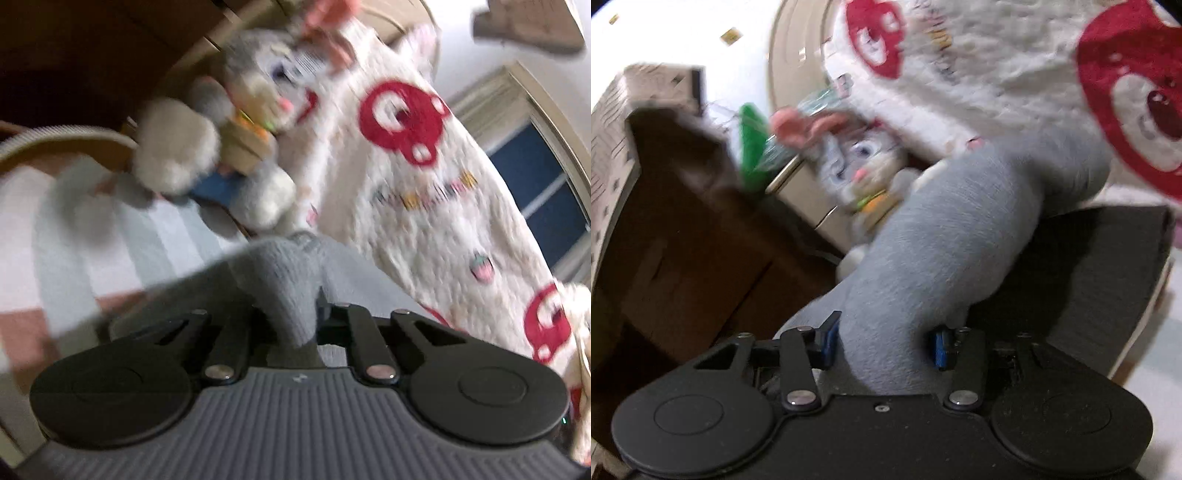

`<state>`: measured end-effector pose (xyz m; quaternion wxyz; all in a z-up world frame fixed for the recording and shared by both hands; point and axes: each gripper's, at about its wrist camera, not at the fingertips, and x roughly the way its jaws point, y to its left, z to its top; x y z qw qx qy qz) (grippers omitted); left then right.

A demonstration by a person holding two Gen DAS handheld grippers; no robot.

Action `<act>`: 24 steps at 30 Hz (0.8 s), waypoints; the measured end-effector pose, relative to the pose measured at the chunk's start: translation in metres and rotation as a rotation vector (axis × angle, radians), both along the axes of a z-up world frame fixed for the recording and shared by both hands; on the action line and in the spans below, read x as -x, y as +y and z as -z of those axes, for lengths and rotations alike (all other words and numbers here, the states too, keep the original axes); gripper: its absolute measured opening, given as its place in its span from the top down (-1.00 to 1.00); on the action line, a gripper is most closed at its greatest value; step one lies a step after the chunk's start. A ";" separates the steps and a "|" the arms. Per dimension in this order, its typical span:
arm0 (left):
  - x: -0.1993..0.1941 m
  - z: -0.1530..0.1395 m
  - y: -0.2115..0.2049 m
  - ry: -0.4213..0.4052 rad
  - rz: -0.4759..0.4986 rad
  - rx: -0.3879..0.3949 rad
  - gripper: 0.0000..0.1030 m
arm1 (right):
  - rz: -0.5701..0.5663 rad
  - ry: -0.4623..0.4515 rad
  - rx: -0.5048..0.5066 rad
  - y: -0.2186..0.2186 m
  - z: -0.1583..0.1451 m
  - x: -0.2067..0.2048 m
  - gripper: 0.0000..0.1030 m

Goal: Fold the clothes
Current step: 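Lift the folded sweater with both grippers and carry it toward the clothes stack, then lower the folded sweater onto the dark knit stack with both grippers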

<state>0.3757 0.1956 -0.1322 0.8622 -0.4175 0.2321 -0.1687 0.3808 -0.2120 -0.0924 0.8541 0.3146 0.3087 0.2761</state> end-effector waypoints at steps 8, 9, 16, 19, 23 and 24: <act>-0.003 0.019 -0.010 0.124 -0.007 -0.152 0.79 | 0.152 0.043 0.178 0.006 0.033 0.028 -0.22; -0.003 0.017 -0.013 0.120 -0.017 -0.188 0.78 | 0.141 0.082 0.106 -0.002 0.036 0.028 -0.26; -0.004 0.020 -0.019 0.153 -0.029 -0.226 0.73 | 0.184 0.034 -0.039 -0.061 0.013 0.033 -0.59; -0.005 0.020 -0.020 0.152 -0.032 -0.235 0.71 | 0.234 0.120 -0.160 -0.088 0.019 0.009 -0.66; -0.005 0.023 -0.018 0.149 -0.025 -0.223 0.71 | 0.254 0.298 -0.310 -0.099 0.047 -0.038 -0.69; -0.005 0.023 -0.018 0.147 -0.025 -0.222 0.71 | 0.252 0.321 -0.343 -0.098 0.055 -0.049 -0.73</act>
